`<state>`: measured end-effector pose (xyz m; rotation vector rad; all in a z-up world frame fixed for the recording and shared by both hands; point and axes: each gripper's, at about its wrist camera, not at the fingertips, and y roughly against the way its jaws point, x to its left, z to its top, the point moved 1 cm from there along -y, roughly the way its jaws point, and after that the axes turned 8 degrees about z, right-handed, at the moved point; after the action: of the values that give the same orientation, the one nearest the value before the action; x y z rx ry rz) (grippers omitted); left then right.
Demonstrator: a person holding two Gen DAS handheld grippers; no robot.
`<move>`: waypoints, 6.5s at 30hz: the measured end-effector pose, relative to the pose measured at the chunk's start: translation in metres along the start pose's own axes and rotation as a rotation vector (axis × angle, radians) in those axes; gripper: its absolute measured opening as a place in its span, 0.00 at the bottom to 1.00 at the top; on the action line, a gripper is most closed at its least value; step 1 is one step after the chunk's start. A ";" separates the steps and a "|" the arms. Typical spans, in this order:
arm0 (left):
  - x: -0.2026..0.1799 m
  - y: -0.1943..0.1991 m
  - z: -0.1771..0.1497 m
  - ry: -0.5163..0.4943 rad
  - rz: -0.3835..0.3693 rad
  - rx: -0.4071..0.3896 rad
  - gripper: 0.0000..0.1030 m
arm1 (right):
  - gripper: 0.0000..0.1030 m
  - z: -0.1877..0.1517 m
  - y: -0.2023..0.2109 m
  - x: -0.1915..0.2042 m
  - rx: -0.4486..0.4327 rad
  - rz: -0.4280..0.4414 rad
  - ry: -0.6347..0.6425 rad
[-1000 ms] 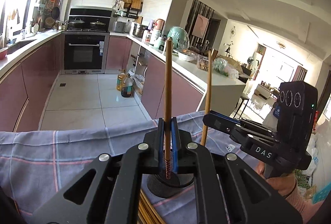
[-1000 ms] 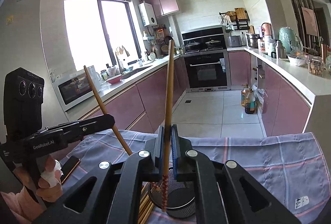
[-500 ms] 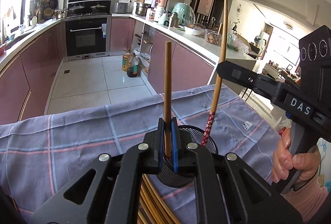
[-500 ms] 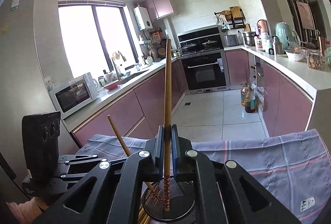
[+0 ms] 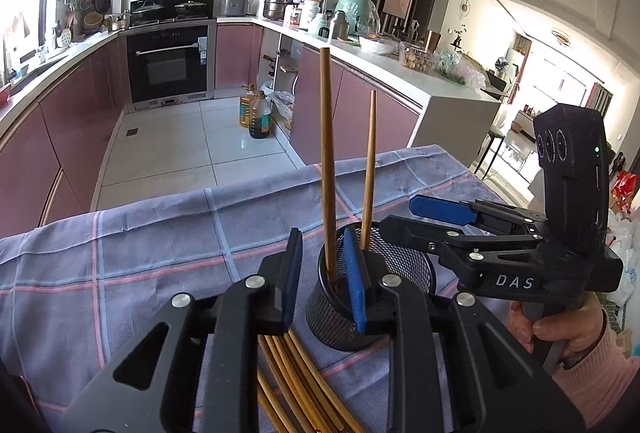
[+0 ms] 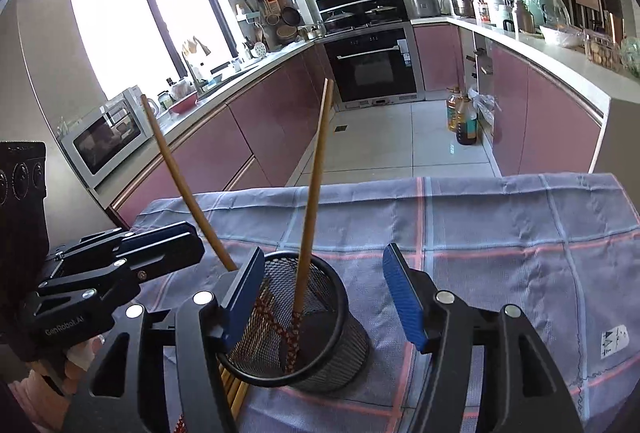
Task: Organize utensils
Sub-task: 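Move both grippers back down to the chopstick pile, then close the left gripper on a chopstick while the right gripper grasps another, then raise both chopsticks upright and drop them into the mesh cup, opening both grippers, then move both grippers back to the remaining chopsticks on the cloth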
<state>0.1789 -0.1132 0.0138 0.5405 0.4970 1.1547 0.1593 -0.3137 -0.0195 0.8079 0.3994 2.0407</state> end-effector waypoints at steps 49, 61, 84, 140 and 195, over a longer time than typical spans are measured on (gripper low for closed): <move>0.053 -0.025 -0.150 0.055 0.131 0.251 0.12 | 0.08 -0.111 -0.058 0.066 0.247 0.016 0.069; 0.050 -0.004 -0.151 0.086 0.082 0.204 0.07 | 0.06 -0.108 -0.034 0.072 0.218 0.100 0.074; 0.045 -0.009 -0.149 0.060 0.053 0.216 0.07 | 0.06 -0.099 -0.027 0.070 0.204 0.121 0.106; -0.007 -0.010 0.008 -0.023 -0.049 0.028 0.08 | 0.08 0.018 -0.002 0.034 0.042 0.019 0.131; 0.039 -0.043 -0.138 0.016 0.078 0.265 0.35 | 0.36 -0.100 -0.033 0.068 0.228 0.132 0.094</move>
<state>0.1363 -0.0703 -0.1228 0.7853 0.6530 1.1751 0.0847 -0.2370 -0.0847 0.8970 0.6570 2.1877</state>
